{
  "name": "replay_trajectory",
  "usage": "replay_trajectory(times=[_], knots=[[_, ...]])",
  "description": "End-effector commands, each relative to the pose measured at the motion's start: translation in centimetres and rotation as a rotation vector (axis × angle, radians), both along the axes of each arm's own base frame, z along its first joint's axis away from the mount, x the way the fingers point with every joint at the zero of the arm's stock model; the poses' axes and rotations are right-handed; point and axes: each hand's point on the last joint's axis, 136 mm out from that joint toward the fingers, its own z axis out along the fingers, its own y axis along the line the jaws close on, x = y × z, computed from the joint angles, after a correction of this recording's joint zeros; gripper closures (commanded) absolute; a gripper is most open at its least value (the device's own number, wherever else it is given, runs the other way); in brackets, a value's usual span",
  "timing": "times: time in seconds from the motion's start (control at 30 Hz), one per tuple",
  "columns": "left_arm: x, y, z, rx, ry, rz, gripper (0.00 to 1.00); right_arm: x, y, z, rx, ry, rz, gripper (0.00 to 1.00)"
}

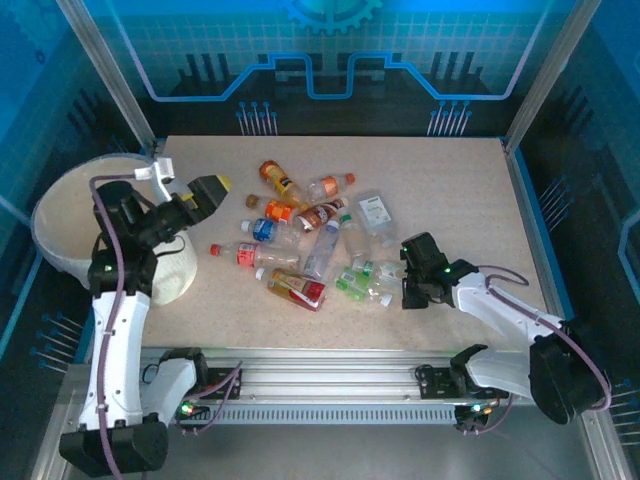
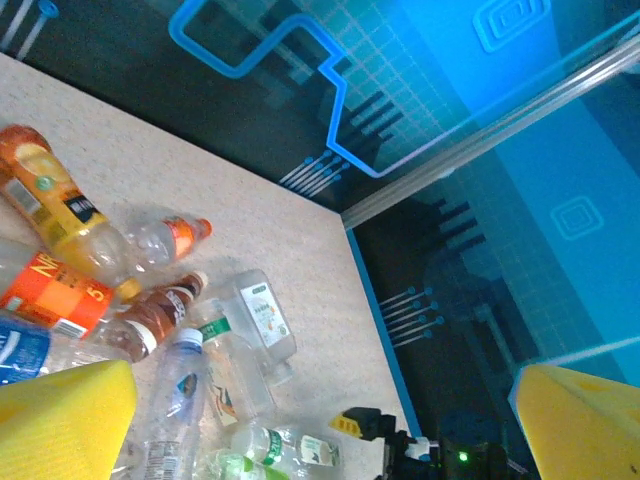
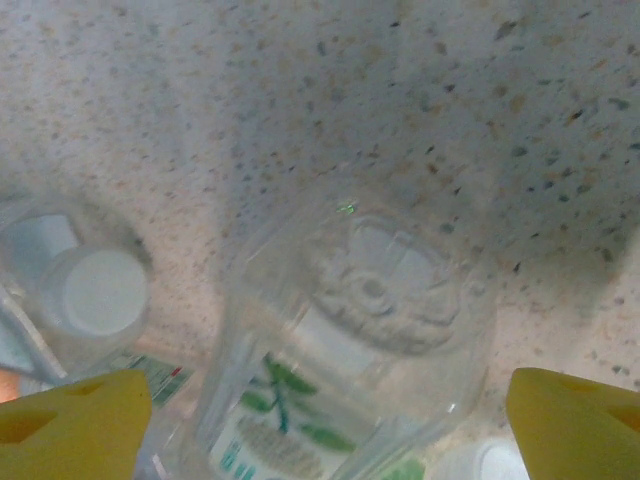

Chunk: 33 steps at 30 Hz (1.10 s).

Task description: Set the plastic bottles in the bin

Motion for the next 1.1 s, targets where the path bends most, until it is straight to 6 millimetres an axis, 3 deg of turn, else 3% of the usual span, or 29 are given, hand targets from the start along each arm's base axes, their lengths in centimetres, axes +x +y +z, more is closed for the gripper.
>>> replay_trajectory(times=[0.0, 0.3, 0.47, 0.7, 0.87, 1.07], knots=[[0.9, -1.3, 0.1, -0.002, -0.033, -0.009, 0.01, 0.7, 0.0, -0.7, 0.126, 0.019, -0.229, 0.09], [1.9, -3.9, -1.1, 0.09, -0.032, -0.033, 0.01, 1.3, -0.1, -2.3, 0.142, 0.04, -0.257, 0.21], [2.5, -4.9, -1.8, 0.061, 0.023, -0.079, 0.01, 1.5, -0.7, -3.1, 0.14, 0.039, -0.269, 0.38], [2.7, -5.3, -2.2, 0.045, 0.029, -0.089, 0.01, 1.3, -2.1, -3.3, 0.107, 0.021, -0.297, 0.54], [3.0, -5.2, -2.7, 0.049, 0.038, -0.08, 0.01, 2.3, -3.1, -1.1, 0.035, -0.083, -0.262, 0.63], [3.2, -5.2, -3.2, 0.045, 0.04, -0.077, 0.01, 3.2, -4.8, 4.4, -0.131, -0.268, -0.189, 0.69]])
